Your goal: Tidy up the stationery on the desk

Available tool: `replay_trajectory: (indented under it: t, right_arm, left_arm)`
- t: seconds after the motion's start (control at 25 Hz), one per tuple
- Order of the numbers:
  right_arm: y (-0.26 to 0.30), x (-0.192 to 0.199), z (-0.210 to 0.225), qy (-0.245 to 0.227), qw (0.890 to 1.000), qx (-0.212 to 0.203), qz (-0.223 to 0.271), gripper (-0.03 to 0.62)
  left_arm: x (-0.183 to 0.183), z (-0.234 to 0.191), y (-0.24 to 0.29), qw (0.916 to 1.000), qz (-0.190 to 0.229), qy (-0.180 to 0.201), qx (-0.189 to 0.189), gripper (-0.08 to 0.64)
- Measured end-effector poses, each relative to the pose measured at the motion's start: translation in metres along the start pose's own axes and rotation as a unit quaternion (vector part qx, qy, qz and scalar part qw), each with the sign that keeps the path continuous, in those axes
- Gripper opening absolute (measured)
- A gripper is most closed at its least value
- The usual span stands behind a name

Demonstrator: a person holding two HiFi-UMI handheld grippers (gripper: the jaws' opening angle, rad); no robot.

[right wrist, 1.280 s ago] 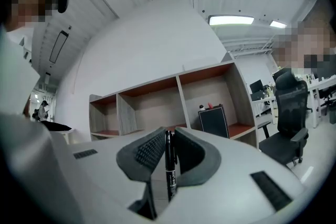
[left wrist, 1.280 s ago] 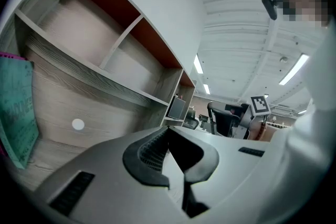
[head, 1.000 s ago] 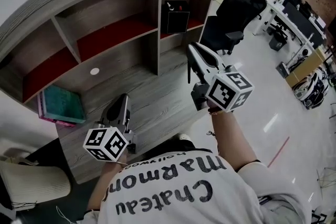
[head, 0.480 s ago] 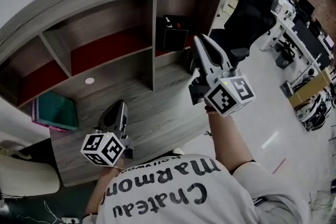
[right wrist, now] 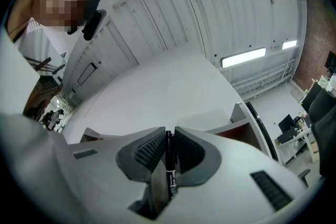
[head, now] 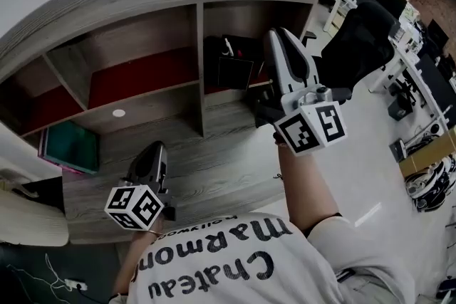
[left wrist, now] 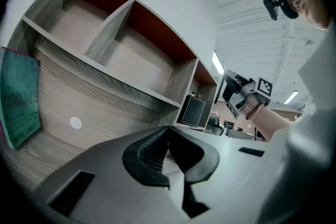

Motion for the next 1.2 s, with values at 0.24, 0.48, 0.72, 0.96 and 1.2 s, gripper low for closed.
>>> replay_trajectory:
  t: [0.24,0.48,0.72,0.96,1.2]
  right_arm:
    - [0.014,-0.004,0.021,-0.010,0.999,-0.018,0.036,0.064]
    - [0.026,0.009,0.042,0.012,0.999,-0.025,0.046,0.065]
    - [0.028,0.023,0.044,0.020,0.998,-0.031,0.046,0.066]
    - [0.028,0.025,0.044,0.018,0.998,-0.033,0.052,0.066]
    - [0.031,0.024,0.048,0.011,0.998,-0.025,0.048,0.066]
  left_arm:
    - [0.005,0.000,0.000,0.9992,0.011,-0.001,-0.039,0.015]
    - [0.007,-0.001,-0.006,0.9971,0.016,0.001,-0.075,0.015]
    - [0.009,-0.005,-0.013,0.9952,0.017,0.002,-0.096,0.015]
    - [0.011,-0.005,-0.014,0.9949,0.013,0.006,-0.100,0.015]
    - [0.010,0.000,-0.013,0.9951,0.010,0.011,-0.098,0.015]
Point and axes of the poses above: the fingertips, and each gripper's own axes: y forward along the fingers, z to its right, x out of its underside, the point moved 3 cm from there along -y, backward along the fingers, and after that the axes turned 9 degrees about -x, right-handed, at the moved point
